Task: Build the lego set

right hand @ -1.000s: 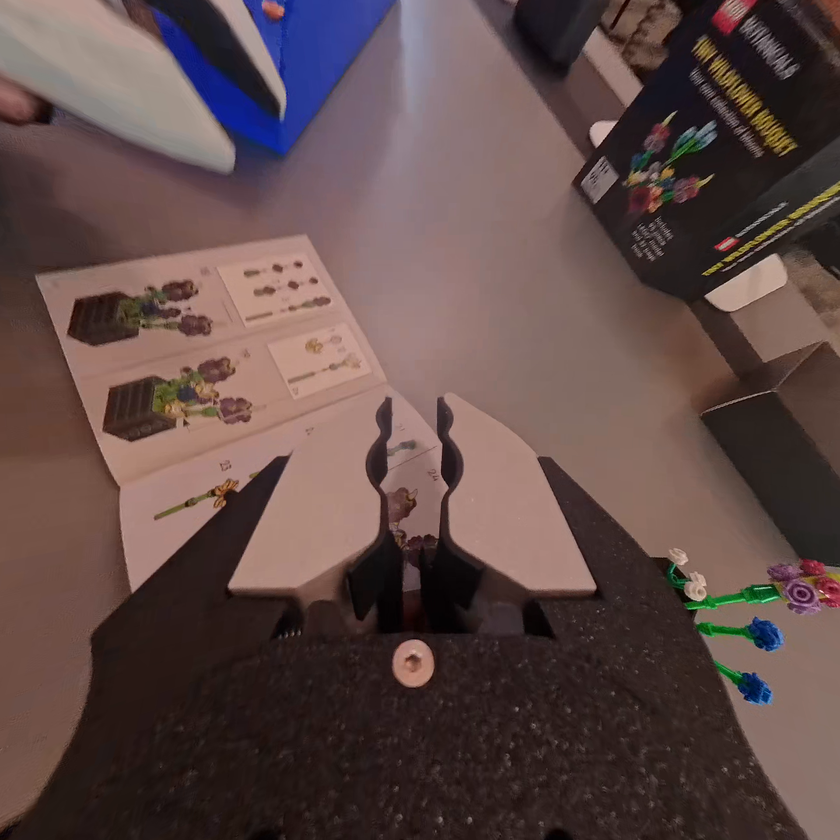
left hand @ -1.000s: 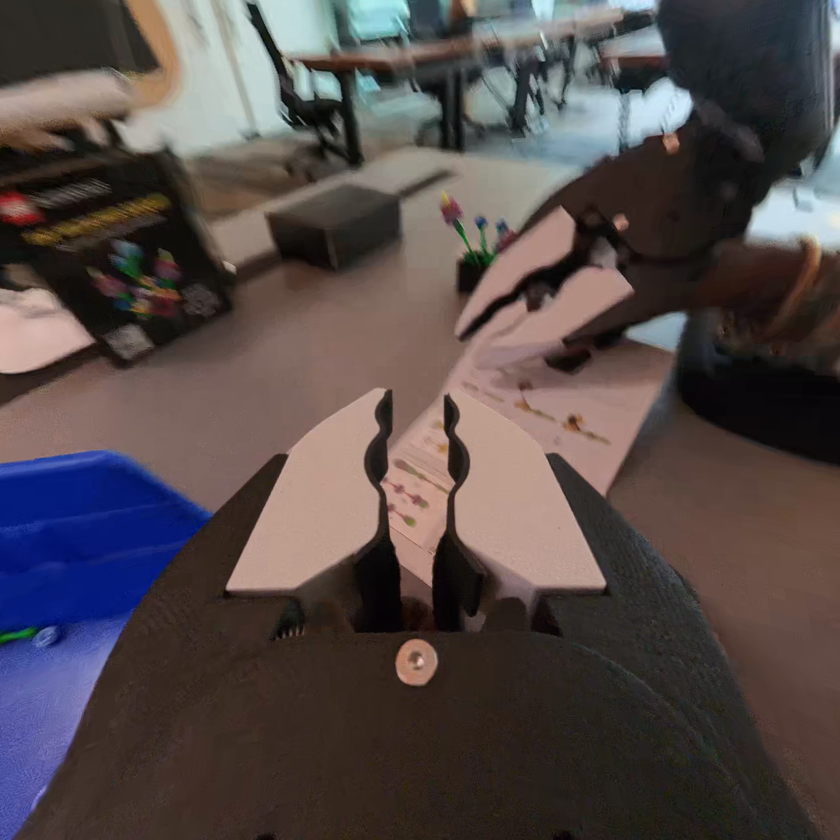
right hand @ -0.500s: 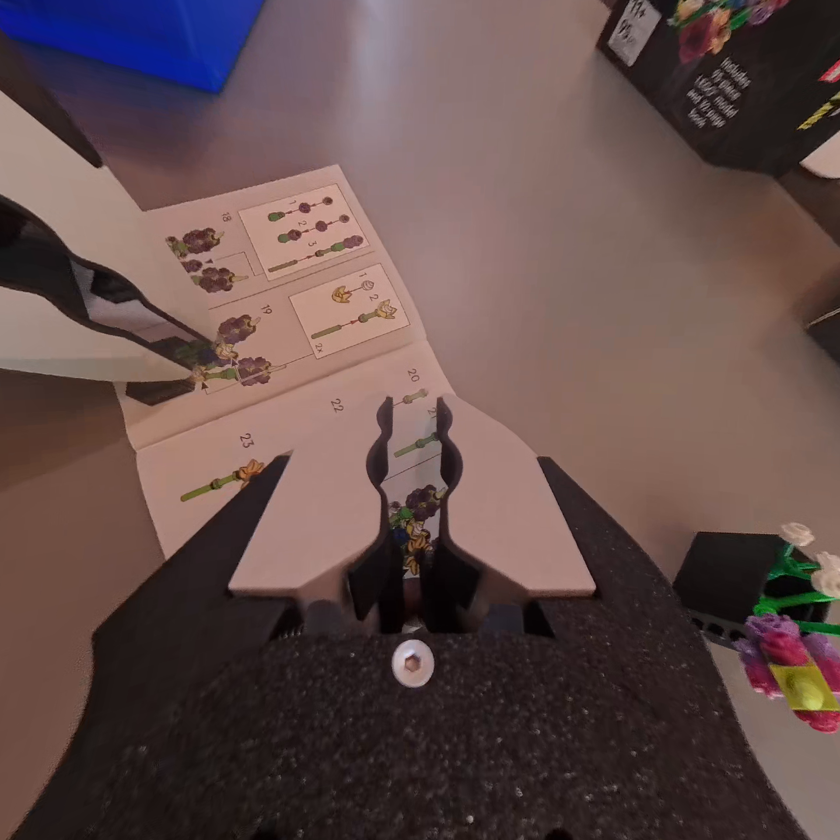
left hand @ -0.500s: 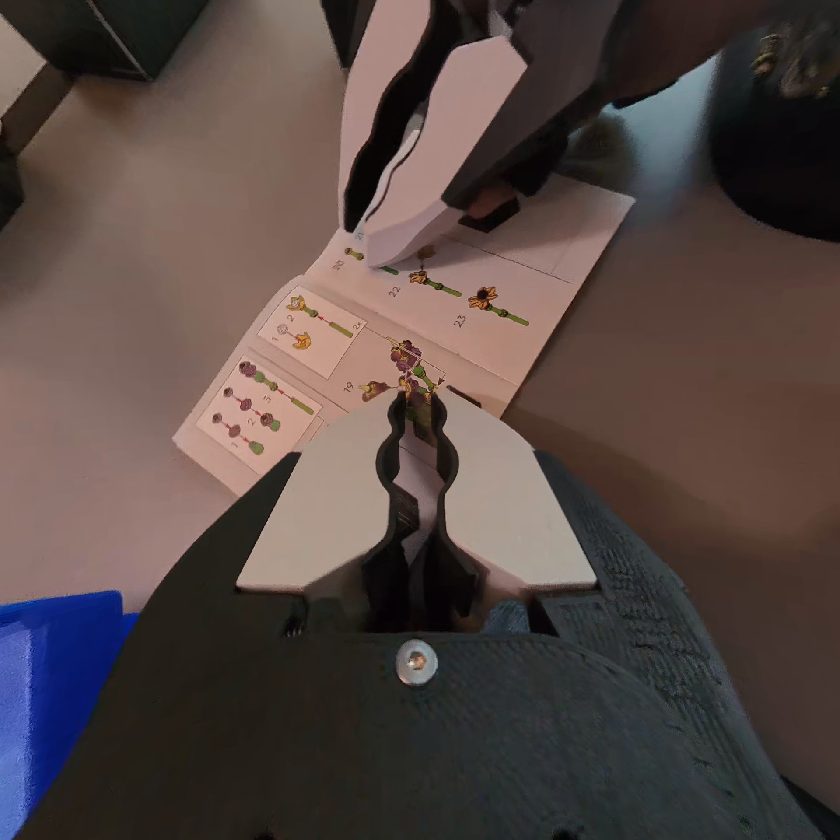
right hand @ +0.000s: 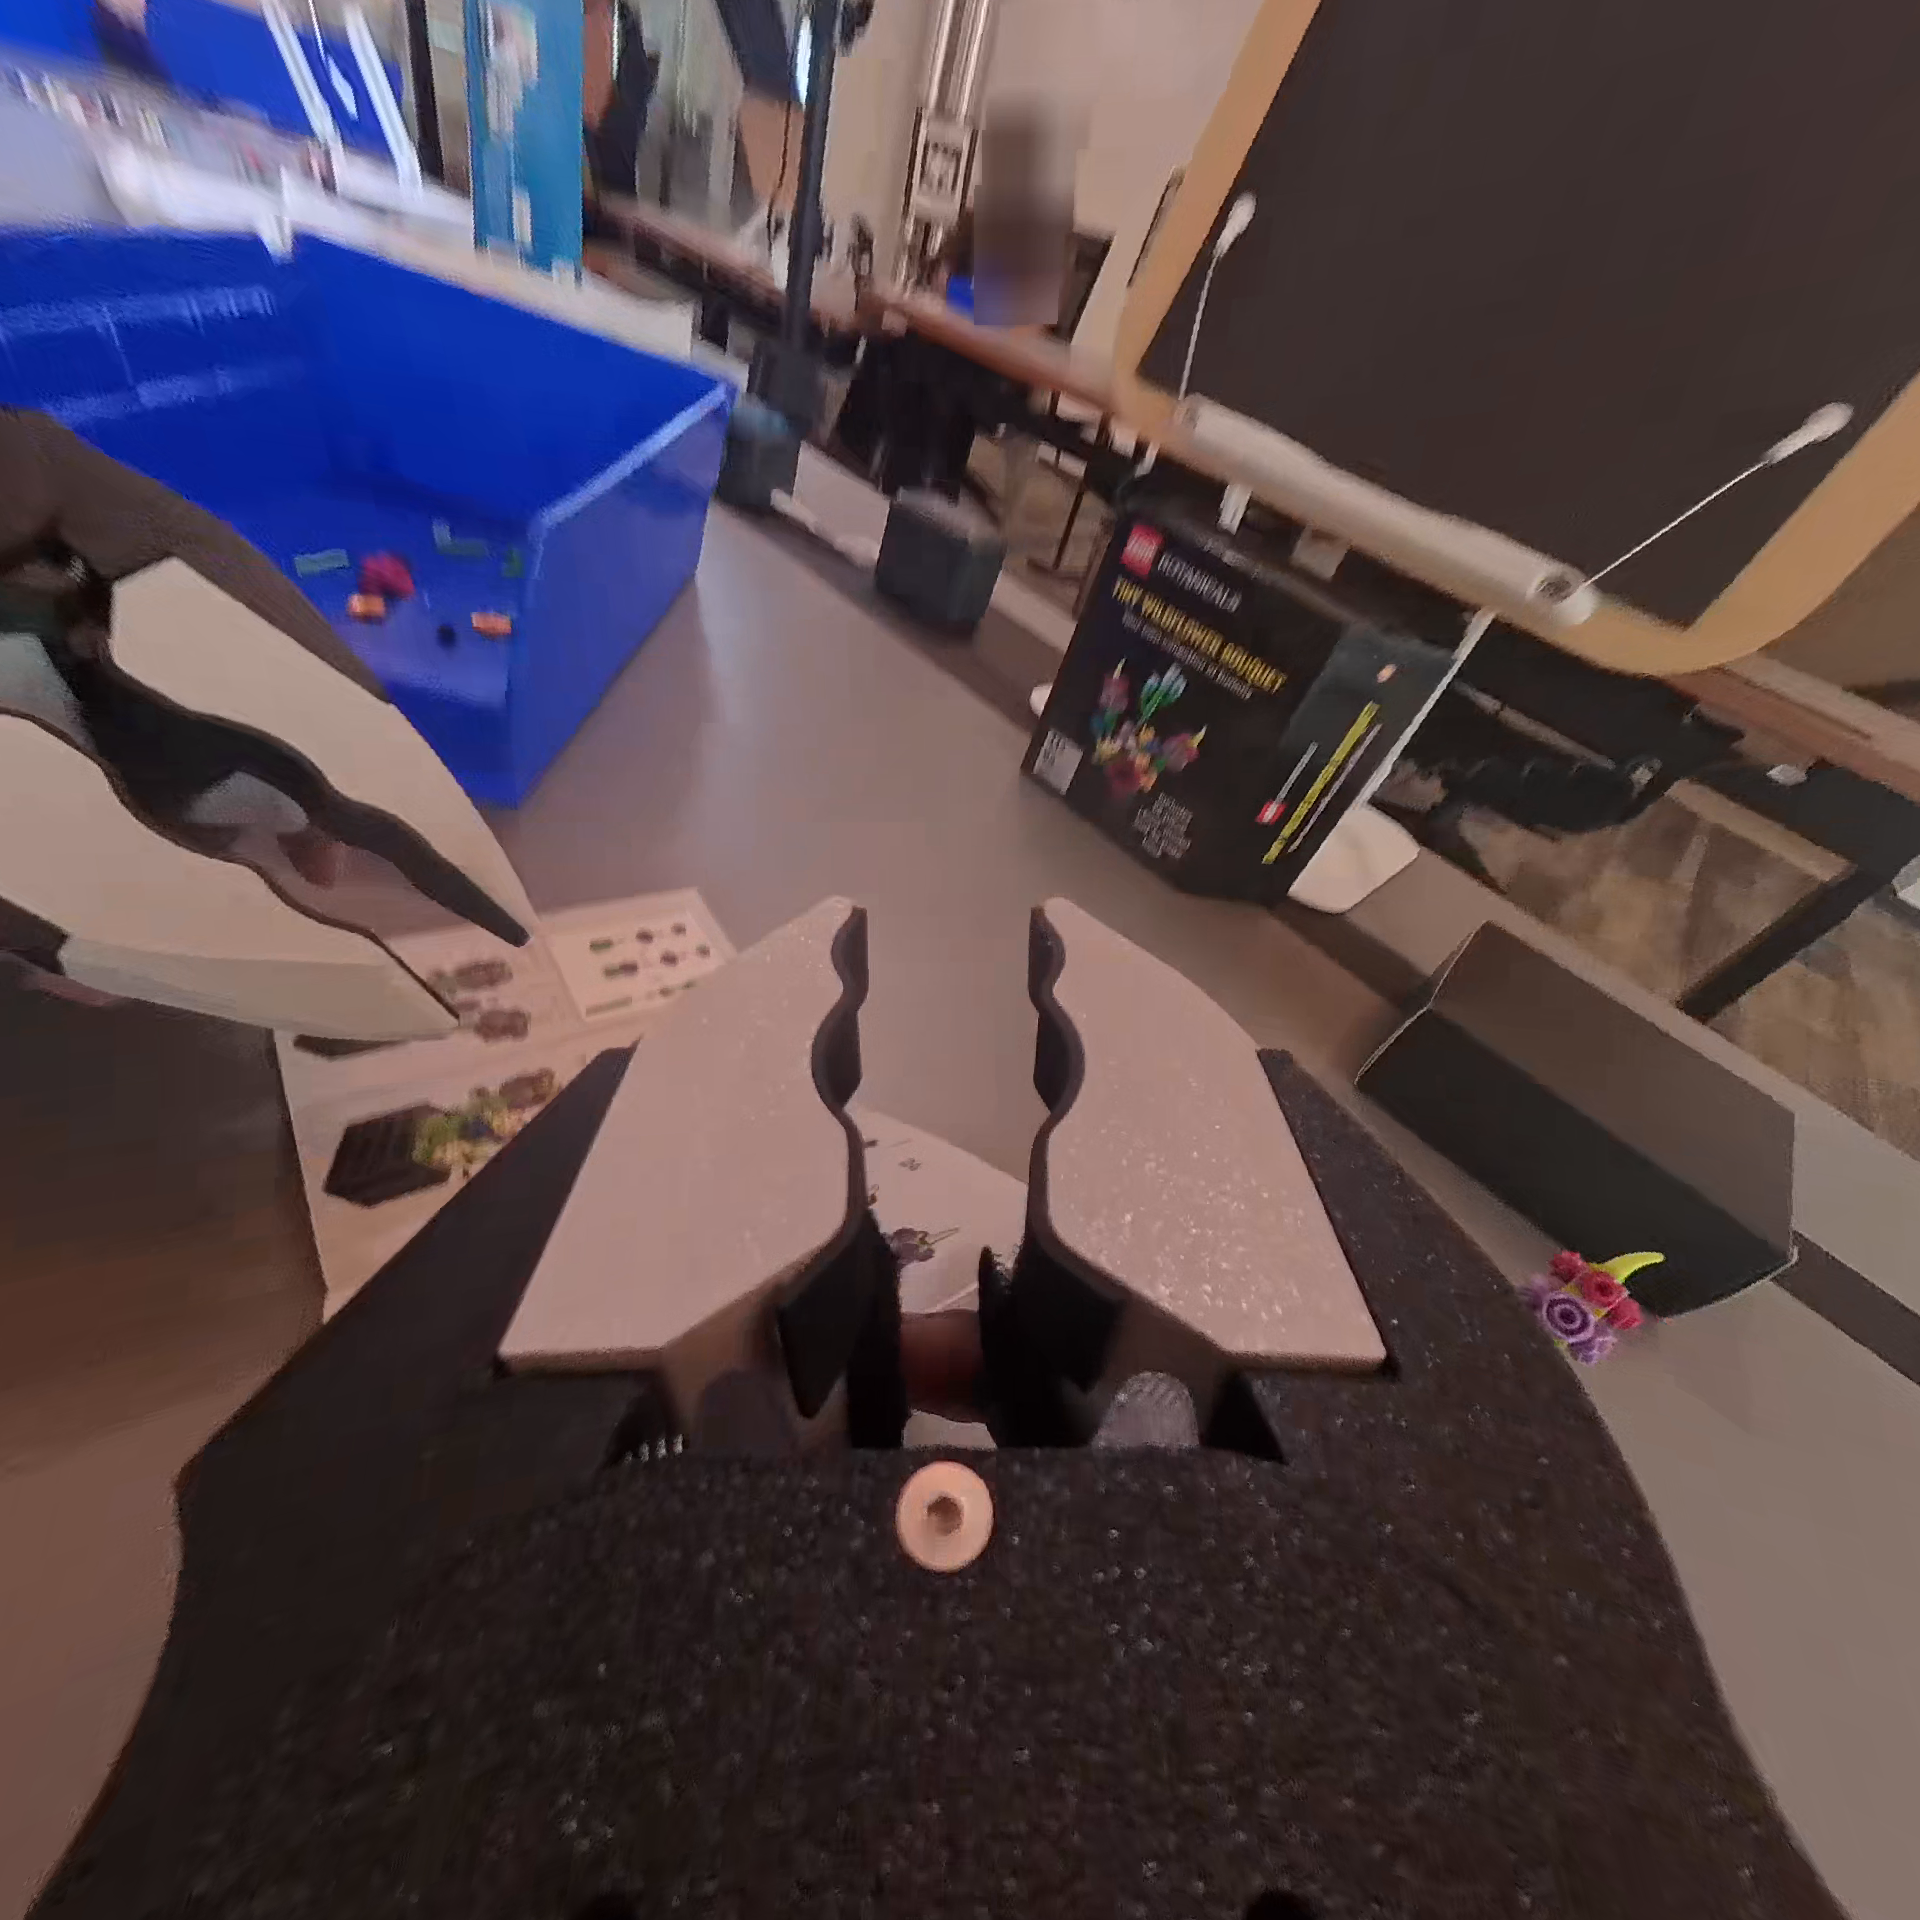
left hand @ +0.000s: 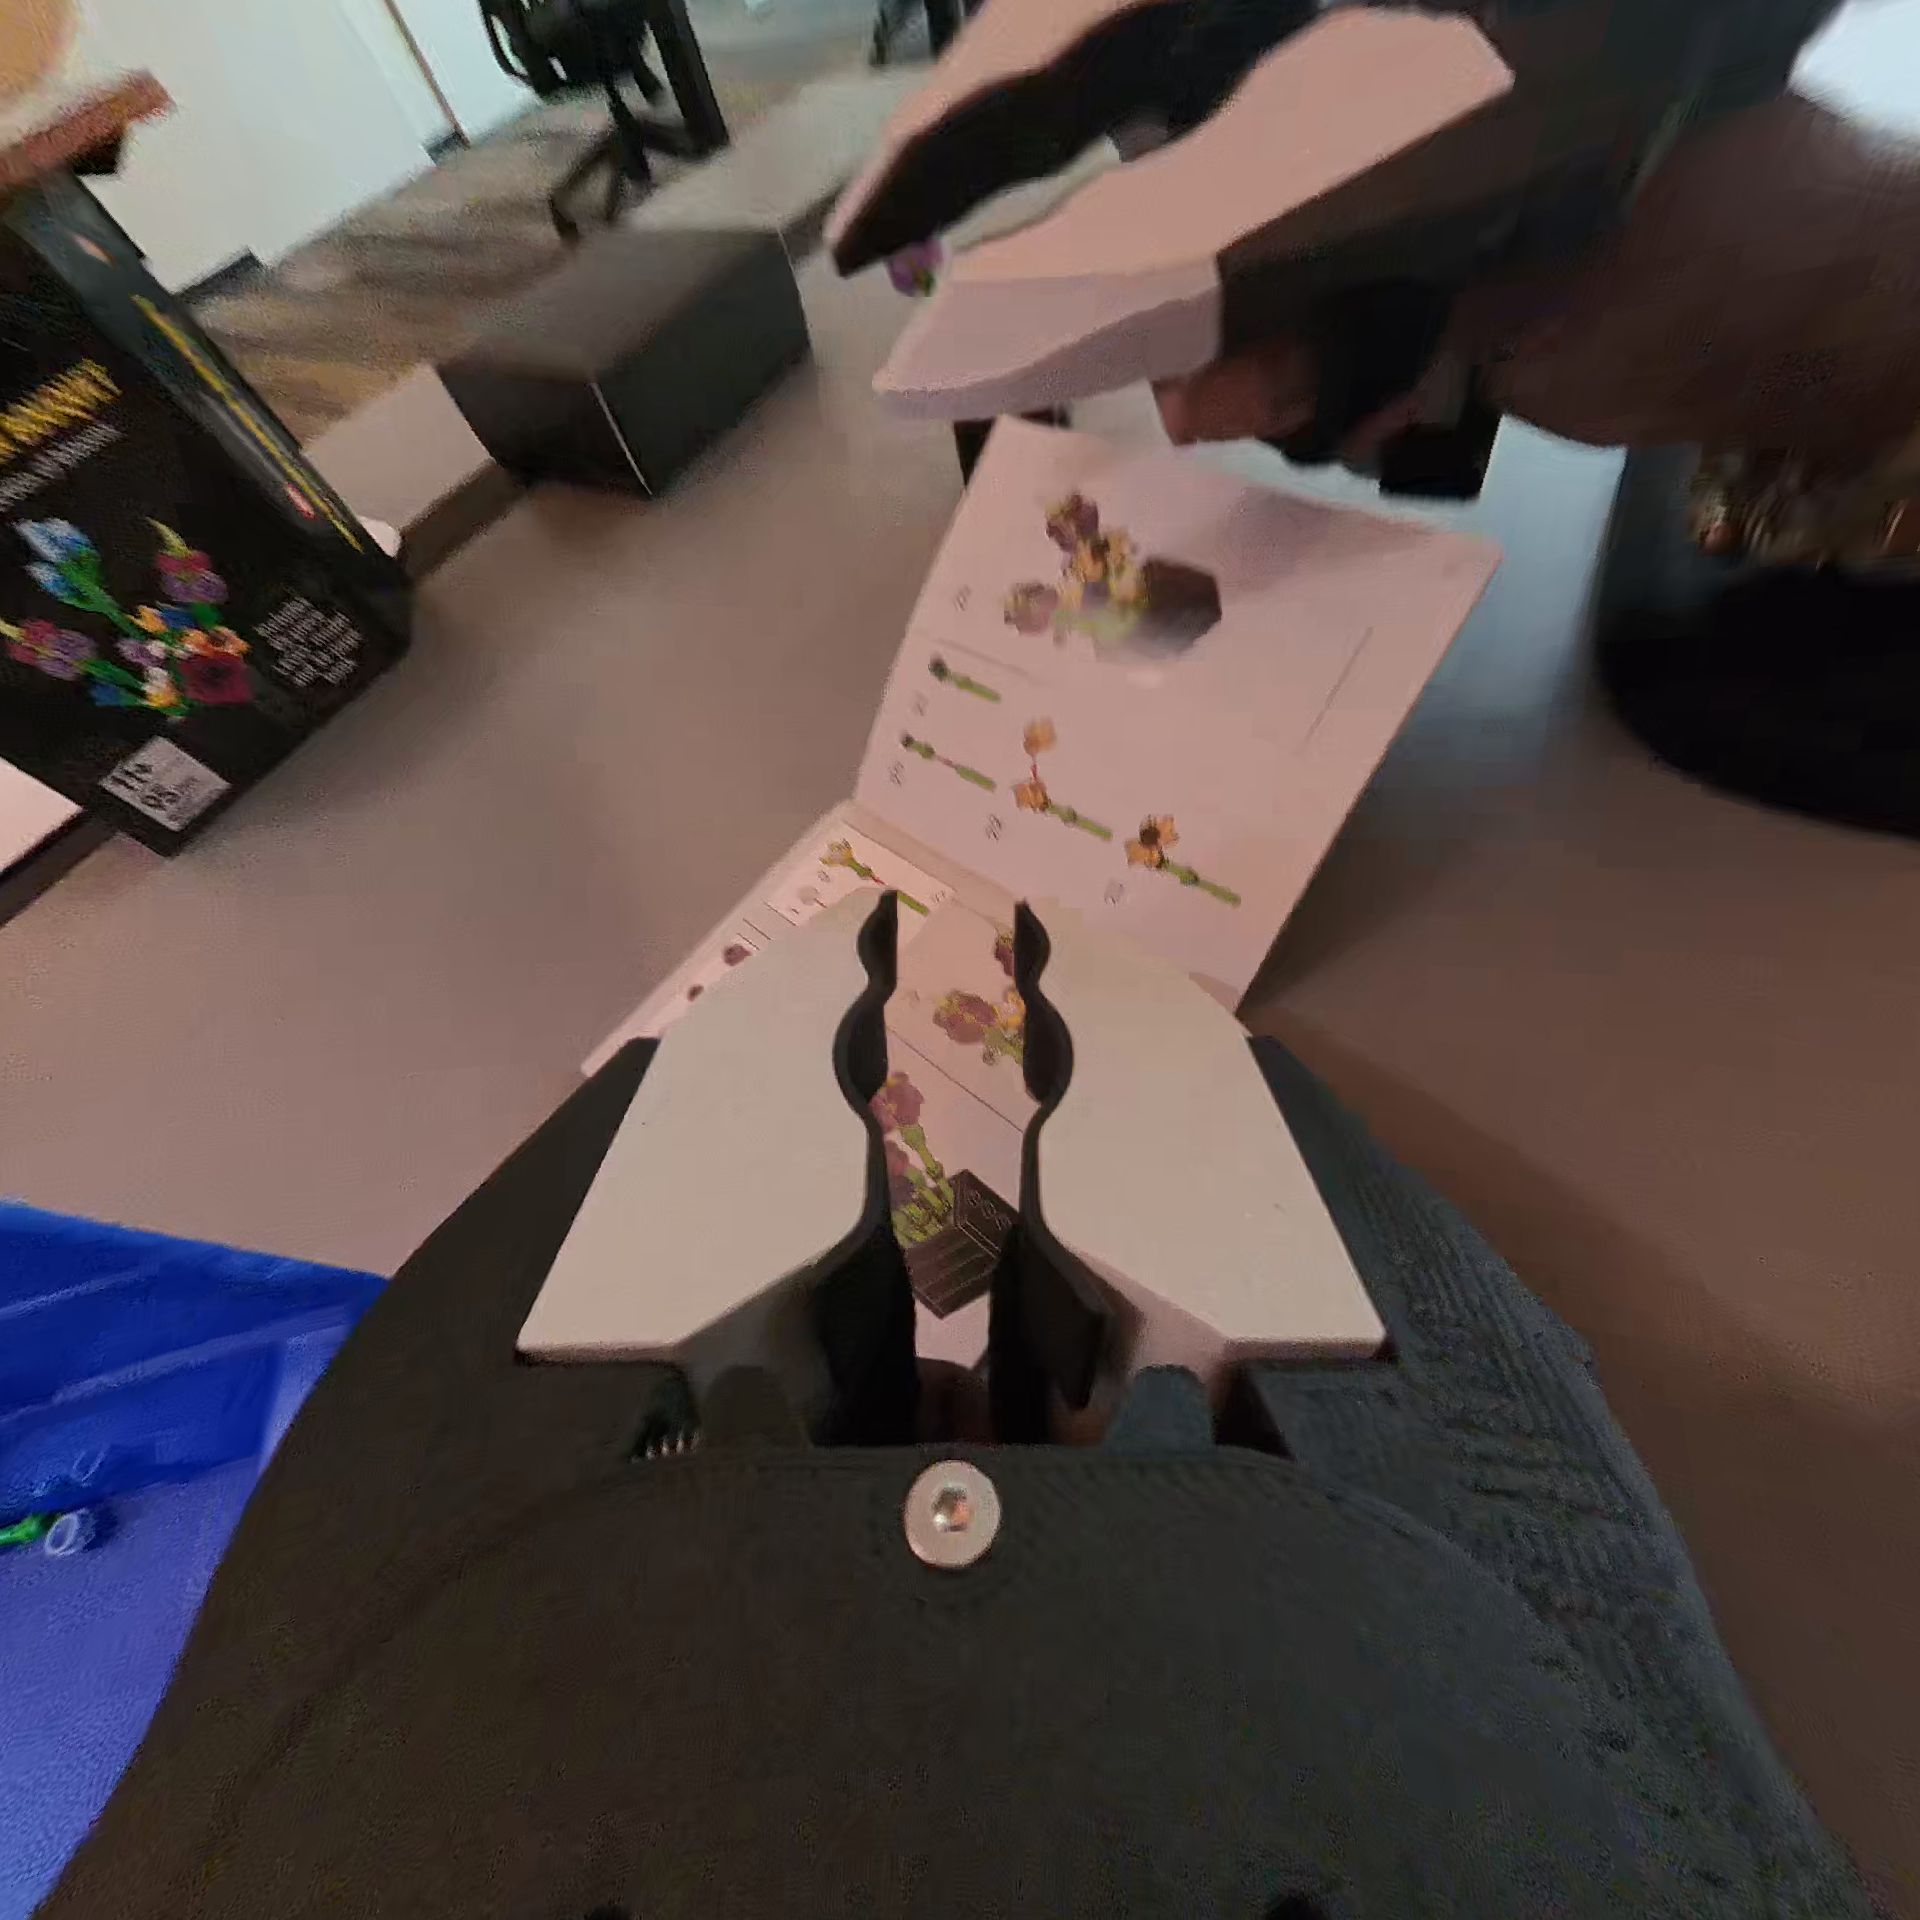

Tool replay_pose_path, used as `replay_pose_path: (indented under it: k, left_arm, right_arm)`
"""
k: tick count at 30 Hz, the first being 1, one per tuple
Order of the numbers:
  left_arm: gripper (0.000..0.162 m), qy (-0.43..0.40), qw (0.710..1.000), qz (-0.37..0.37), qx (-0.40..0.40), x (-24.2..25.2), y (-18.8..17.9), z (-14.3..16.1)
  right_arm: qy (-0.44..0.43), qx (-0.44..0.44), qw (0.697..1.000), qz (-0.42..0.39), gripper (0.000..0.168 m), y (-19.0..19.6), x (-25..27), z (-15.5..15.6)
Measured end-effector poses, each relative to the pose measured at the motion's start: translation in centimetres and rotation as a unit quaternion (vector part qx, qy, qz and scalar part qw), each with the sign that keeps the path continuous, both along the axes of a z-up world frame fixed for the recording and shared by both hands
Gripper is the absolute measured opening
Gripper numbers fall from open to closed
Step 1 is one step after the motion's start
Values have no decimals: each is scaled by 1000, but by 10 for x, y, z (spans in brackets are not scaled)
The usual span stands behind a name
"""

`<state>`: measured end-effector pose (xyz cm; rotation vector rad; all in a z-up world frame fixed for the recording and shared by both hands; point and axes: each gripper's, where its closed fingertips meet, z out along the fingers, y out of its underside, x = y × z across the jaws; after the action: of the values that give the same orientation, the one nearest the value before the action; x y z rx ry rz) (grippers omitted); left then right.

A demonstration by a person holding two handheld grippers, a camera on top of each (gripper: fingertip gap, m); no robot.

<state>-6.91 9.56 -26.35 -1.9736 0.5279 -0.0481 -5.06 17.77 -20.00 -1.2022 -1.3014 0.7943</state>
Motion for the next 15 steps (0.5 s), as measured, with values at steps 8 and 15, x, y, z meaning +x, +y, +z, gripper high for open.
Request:
replay_pose_path:
  k: [8,15]
  left_arm:
    - [22,-76,991,59,91,-27,0,40]
    - [21,24,989,131,63,-49,-7,35]
  right_arm:
    - [87,-21,996,20,24,-3,10,28]
    - [-75,-25,944,320,9,-106,15,-2]
